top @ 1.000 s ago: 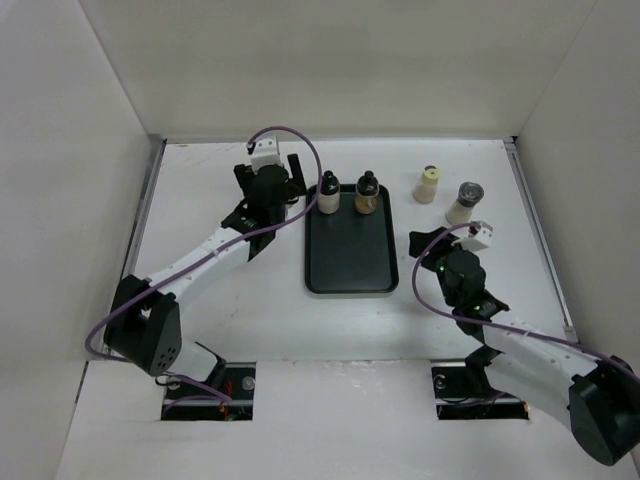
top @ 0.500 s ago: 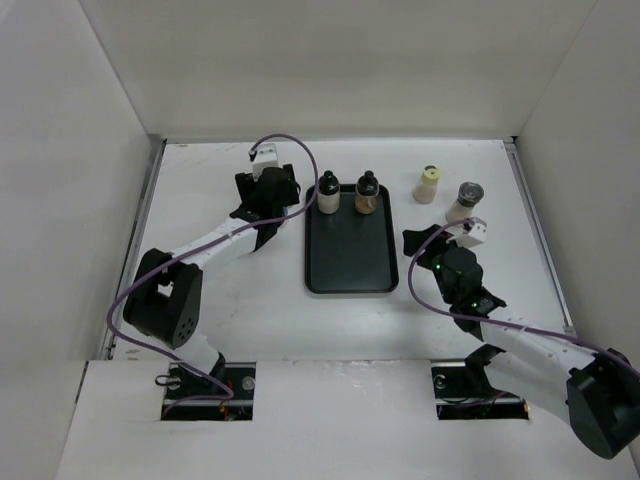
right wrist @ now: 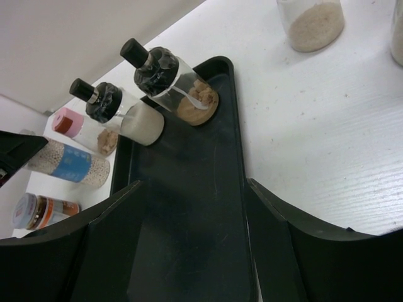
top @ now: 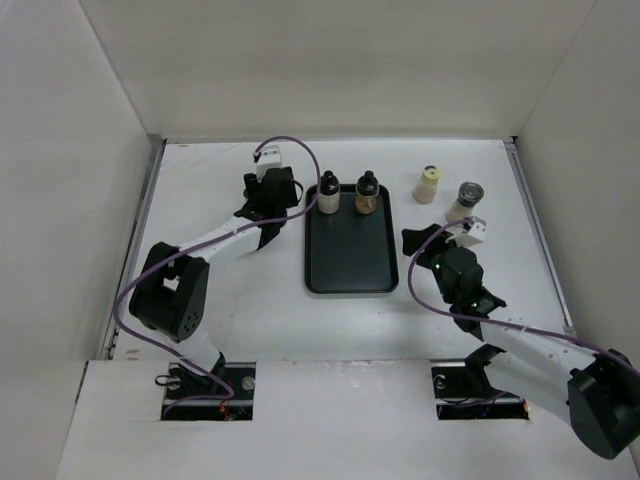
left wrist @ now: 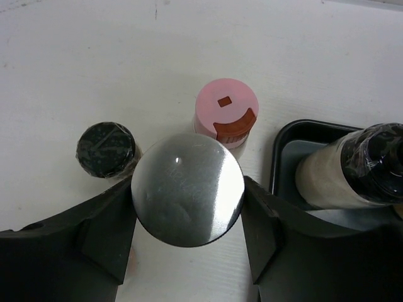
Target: Organize the condiment bottles
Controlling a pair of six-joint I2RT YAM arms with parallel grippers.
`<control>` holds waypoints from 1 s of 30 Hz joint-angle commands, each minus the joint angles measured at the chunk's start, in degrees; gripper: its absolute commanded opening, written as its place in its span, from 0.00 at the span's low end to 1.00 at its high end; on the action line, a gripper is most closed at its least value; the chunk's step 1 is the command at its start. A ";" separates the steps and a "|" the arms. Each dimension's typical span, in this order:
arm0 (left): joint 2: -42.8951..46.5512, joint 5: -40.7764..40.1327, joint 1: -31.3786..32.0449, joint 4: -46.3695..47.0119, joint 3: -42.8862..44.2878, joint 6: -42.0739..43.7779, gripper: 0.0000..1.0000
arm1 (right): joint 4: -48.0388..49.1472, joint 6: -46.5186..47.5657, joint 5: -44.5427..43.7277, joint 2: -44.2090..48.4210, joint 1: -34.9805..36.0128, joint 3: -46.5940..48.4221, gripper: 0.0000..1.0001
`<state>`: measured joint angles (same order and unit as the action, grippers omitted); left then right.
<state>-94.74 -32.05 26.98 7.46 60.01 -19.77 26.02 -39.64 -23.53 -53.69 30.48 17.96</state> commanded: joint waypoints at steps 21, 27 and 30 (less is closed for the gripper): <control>3.70 1.73 16.30 5.19 8.71 1.31 0.38 | 2.46 -2.19 -3.37 5.35 -2.13 -0.90 0.62; -4.12 2.61 17.71 6.51 15.13 1.75 0.38 | 1.93 -2.72 -3.02 4.48 -2.57 -0.73 0.63; -7.91 3.40 17.80 6.51 17.94 1.84 0.38 | 1.93 -2.64 -3.10 4.65 -2.22 -0.55 0.64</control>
<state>-102.45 -29.32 44.40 7.27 72.47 -18.11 26.00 -41.60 -25.98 -49.28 28.47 17.04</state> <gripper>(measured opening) 0.582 0.635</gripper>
